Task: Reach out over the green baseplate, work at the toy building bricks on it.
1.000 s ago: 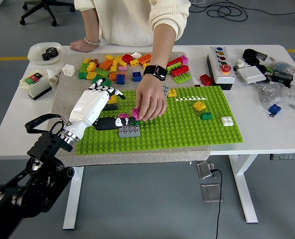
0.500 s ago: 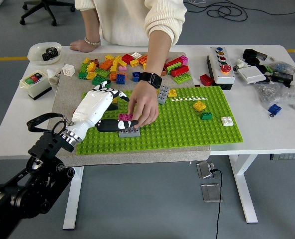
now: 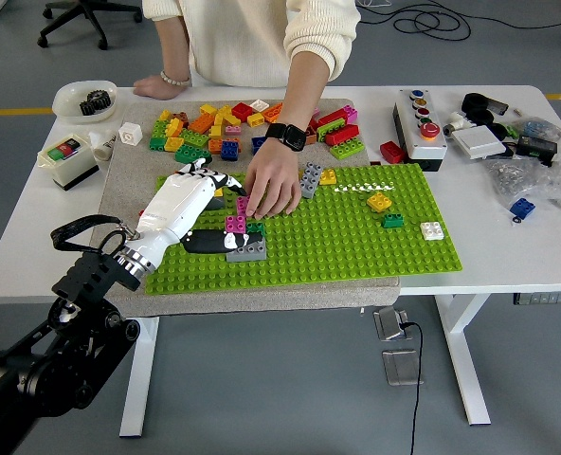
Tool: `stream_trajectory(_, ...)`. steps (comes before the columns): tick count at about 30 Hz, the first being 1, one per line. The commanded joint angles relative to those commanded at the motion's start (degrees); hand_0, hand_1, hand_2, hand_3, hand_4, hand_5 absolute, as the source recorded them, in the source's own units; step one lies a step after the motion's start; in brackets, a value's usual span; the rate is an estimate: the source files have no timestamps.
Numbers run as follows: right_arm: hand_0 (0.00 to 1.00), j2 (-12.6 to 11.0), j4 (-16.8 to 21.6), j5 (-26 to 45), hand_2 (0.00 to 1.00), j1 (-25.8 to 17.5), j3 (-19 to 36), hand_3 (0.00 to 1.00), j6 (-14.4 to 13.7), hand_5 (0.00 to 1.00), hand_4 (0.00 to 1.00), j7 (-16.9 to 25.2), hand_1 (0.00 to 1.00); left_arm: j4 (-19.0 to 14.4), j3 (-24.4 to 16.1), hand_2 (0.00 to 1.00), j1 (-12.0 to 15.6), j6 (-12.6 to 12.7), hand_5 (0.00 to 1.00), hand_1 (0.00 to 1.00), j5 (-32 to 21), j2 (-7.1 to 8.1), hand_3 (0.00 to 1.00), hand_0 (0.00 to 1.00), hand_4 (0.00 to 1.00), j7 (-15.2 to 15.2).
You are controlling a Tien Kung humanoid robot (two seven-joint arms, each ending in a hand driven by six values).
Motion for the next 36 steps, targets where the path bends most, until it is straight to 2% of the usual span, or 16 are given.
stream_trajectory(1,0.746,0.0,0.0,0.0,0.678,0.0,0.0,0.630,0.0,0.564,0.853,0.0,0.636,-0.1,0.0,0.642,0.0,-0.2,0.588,0.682,0.0,0.05,0.588,0.896,0.998,0.0)
stream_trajectory(2,0.745,0.0,0.0,0.0,0.678,0.0,0.0,0.626,0.0,0.563,0.853,0.0,0.638,-0.6,0.3,0.653,-0.2,-0.8,0.517,0.689,0.0,0.23,0.593,0.881,0.998,0.1)
stream_trajectory(7,0.745,0.0,0.0,0.0,0.678,0.1,0.1,0.626,0.0,0.563,0.853,0.0,0.638,-1.8,1.4,0.653,-1.2,-3.5,0.517,0.689,0.2,0.62,0.593,0.881,0.998,0.5)
stream_trajectory(8,0.745,0.0,0.0,0.0,0.678,0.1,0.1,0.626,0.0,0.564,0.853,0.0,0.637,-2.0,1.6,0.660,-1.6,-4.3,0.478,0.683,0.3,0.66,0.595,0.833,0.998,0.5)
stream_trajectory(11,0.745,-0.1,0.0,0.0,0.678,0.1,0.2,0.626,0.0,0.564,0.853,0.0,0.637,-2.1,2.2,0.660,-2.5,-5.6,0.478,0.683,0.6,0.76,0.595,0.833,0.998,0.5)
stream_trajectory(13,0.745,-0.1,0.0,0.1,0.678,0.2,0.2,0.626,0.0,0.564,0.853,0.0,0.637,-1.9,2.4,0.660,-3.2,-6.6,0.478,0.683,0.8,0.81,0.595,0.833,0.998,0.4)
stream_trajectory(14,0.746,-0.1,0.0,0.1,0.677,0.2,0.3,0.627,0.0,0.564,0.855,0.0,0.636,-1.6,2.6,0.678,-3.9,-7.5,0.434,0.687,0.8,0.84,0.620,0.756,0.998,0.4)
stream_trajectory(19,0.746,-0.2,0.0,0.2,0.677,0.2,0.4,0.627,-0.1,0.564,0.855,0.0,0.636,-0.6,3.5,0.678,-6.4,-10.2,0.434,0.687,0.8,0.93,0.620,0.756,0.998,0.7)
stream_trajectory(20,0.746,-0.2,0.0,0.2,0.677,0.2,0.4,0.626,-0.1,0.563,0.855,0.0,0.637,-0.5,3.7,0.698,-7.0,-10.6,0.408,0.683,0.8,0.95,0.644,0.706,0.998,0.8)
stream_trajectory(25,0.746,-0.3,0.0,0.3,0.677,0.4,0.3,0.626,-0.2,0.563,0.855,0.1,0.637,1.2,4.6,0.698,-9.8,-12.2,0.408,0.683,0.8,0.93,0.644,0.706,0.998,1.1)
stream_trajectory(26,0.746,-0.3,0.0,0.4,0.677,0.4,0.3,0.626,-0.2,0.563,0.855,0.1,0.636,1.6,4.7,0.695,-10.4,-12.9,0.351,0.672,0.8,0.92,0.656,0.668,0.998,1.2)
stream_trajectory(30,0.746,-0.3,0.0,0.4,0.677,0.3,0.5,0.626,-0.2,0.563,0.855,0.0,0.636,2.1,4.8,0.695,-11.4,-14.3,0.351,0.672,0.8,0.95,0.656,0.668,0.998,1.5)
stream_trajectory(36,0.746,-0.3,0.0,0.4,0.677,0.3,0.6,0.626,-0.2,0.563,0.855,0.0,0.636,1.0,4.2,0.690,-11.2,-15.6,0.341,0.656,0.8,1.23,0.669,0.656,0.998,1.7)
